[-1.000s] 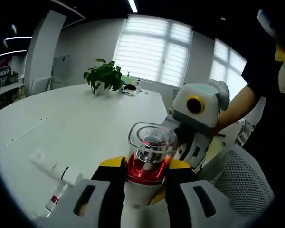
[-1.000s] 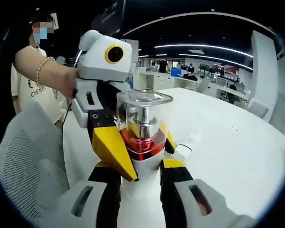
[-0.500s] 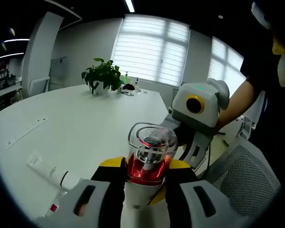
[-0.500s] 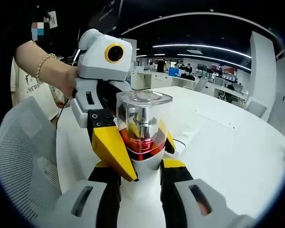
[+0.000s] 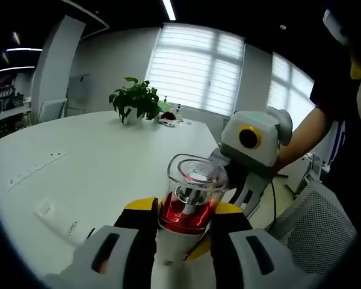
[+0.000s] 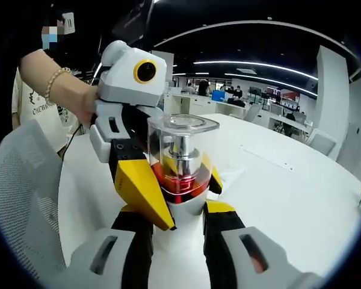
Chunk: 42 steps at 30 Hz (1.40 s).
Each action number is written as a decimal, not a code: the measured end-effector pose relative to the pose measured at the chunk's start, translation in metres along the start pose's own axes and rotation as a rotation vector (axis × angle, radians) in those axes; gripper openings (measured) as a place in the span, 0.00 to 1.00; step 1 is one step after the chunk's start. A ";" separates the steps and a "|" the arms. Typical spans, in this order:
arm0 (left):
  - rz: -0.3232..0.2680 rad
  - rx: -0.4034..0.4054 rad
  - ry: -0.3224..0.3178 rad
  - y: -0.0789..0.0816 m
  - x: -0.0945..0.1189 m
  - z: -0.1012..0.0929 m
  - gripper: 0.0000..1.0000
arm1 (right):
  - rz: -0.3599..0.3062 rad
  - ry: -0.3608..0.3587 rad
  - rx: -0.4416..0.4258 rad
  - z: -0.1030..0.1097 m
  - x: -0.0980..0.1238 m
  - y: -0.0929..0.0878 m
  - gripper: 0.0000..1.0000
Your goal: Arrange the skincare products in the storage area until every visible bottle or jar stands upright without overlapping.
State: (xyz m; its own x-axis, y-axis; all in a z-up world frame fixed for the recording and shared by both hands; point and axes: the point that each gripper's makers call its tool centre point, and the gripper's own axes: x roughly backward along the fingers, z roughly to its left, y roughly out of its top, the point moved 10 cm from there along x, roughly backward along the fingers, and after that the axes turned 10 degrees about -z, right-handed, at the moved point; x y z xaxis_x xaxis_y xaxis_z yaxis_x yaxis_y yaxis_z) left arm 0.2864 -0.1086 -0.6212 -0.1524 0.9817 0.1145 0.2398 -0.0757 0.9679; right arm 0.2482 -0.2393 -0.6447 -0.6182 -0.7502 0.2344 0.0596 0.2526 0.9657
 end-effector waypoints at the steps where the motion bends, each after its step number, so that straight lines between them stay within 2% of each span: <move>1: -0.005 0.002 0.001 0.001 -0.001 0.002 0.28 | -0.002 -0.003 -0.007 -0.002 -0.001 0.000 0.31; 9: -0.026 -0.002 0.009 0.004 -0.007 0.014 0.28 | -0.005 -0.008 -0.004 -0.017 -0.007 -0.001 0.31; 23: -0.002 -0.028 -0.007 0.012 -0.021 0.035 0.27 | -0.002 -0.006 -0.003 -0.040 -0.014 -0.001 0.31; 30: 0.007 -0.029 -0.007 0.013 -0.021 0.034 0.27 | -0.005 -0.003 -0.007 -0.040 -0.014 -0.001 0.32; 35: 0.012 -0.020 0.003 0.014 -0.020 0.031 0.27 | 0.024 0.011 0.008 -0.039 -0.017 0.001 0.33; 39: -0.015 0.000 0.006 0.019 -0.018 0.031 0.29 | 0.029 0.011 -0.003 -0.036 -0.017 0.000 0.38; 42: -0.012 -0.006 0.017 0.022 -0.017 0.030 0.31 | 0.034 0.009 -0.008 -0.033 -0.015 0.001 0.41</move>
State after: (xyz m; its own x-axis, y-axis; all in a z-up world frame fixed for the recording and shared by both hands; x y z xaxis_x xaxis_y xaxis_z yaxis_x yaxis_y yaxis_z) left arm 0.3226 -0.1216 -0.6087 -0.1711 0.9795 0.1065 0.2325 -0.0649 0.9704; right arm 0.2832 -0.2474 -0.6438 -0.6087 -0.7468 0.2678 0.0869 0.2728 0.9581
